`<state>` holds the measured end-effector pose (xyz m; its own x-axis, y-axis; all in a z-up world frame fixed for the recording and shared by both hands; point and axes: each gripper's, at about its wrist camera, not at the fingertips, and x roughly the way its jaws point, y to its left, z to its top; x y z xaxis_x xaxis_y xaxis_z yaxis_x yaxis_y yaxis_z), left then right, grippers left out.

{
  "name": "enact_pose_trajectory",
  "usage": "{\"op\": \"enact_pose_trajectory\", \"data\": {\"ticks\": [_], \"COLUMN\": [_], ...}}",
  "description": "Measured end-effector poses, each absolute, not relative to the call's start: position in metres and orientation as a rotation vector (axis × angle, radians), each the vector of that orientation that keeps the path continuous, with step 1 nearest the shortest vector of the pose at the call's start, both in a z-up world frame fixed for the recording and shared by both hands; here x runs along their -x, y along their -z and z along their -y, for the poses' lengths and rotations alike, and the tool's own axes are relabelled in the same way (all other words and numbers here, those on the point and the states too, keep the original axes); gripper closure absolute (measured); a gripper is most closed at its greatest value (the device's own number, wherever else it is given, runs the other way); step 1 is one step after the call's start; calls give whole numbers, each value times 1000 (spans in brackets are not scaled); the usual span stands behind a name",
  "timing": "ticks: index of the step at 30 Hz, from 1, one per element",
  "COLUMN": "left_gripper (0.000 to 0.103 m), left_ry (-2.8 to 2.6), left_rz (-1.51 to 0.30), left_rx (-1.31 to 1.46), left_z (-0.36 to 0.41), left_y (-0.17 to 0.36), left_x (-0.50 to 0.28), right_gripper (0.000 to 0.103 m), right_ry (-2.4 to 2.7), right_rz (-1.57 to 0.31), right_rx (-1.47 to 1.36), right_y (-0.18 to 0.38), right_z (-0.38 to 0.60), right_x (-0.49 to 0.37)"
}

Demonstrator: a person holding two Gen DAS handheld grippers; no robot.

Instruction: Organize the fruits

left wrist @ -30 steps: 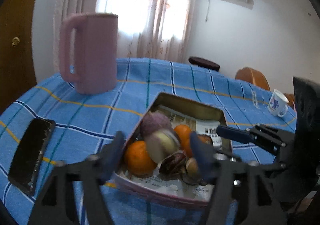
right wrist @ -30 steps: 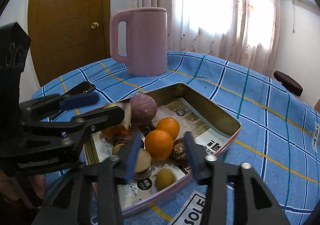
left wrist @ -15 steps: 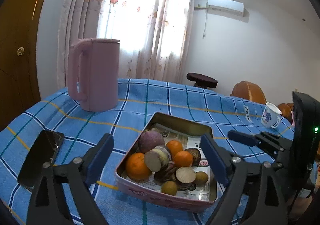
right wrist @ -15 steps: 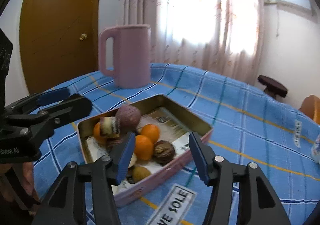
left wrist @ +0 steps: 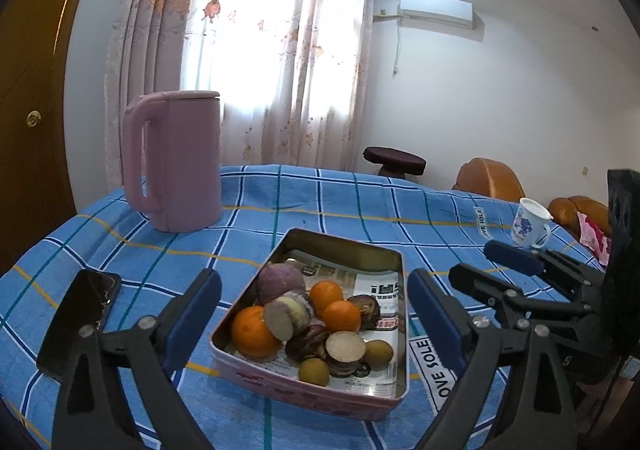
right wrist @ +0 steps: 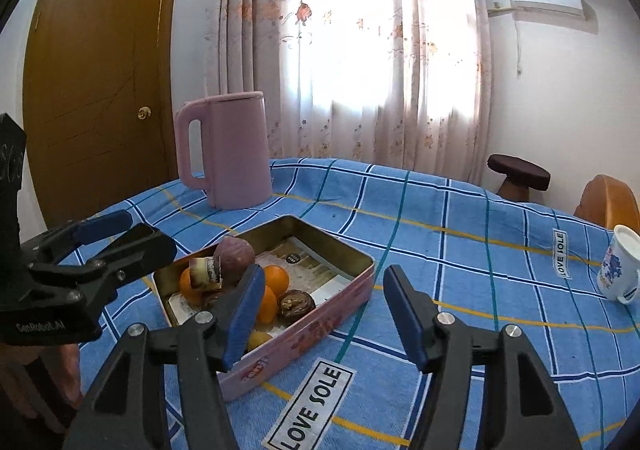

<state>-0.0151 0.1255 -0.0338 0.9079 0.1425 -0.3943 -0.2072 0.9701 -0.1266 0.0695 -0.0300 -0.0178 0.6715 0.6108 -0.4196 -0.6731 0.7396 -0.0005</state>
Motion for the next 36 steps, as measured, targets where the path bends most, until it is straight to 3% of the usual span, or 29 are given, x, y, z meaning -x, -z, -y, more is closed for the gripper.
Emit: {"op": "enact_pose_trajectory", "data": {"ticks": [36], "left_gripper": [0], "left_ry": [-149], "left_rz": [-387], "left_rx": [122], "left_z": [-97], "left_y": [27], "left_x": [15], "right_gripper": [38], "right_ry": [-656], "right_rz": [-358], "right_rx": [125], "right_y": [5], "right_z": [69], "right_x": [-57]}}
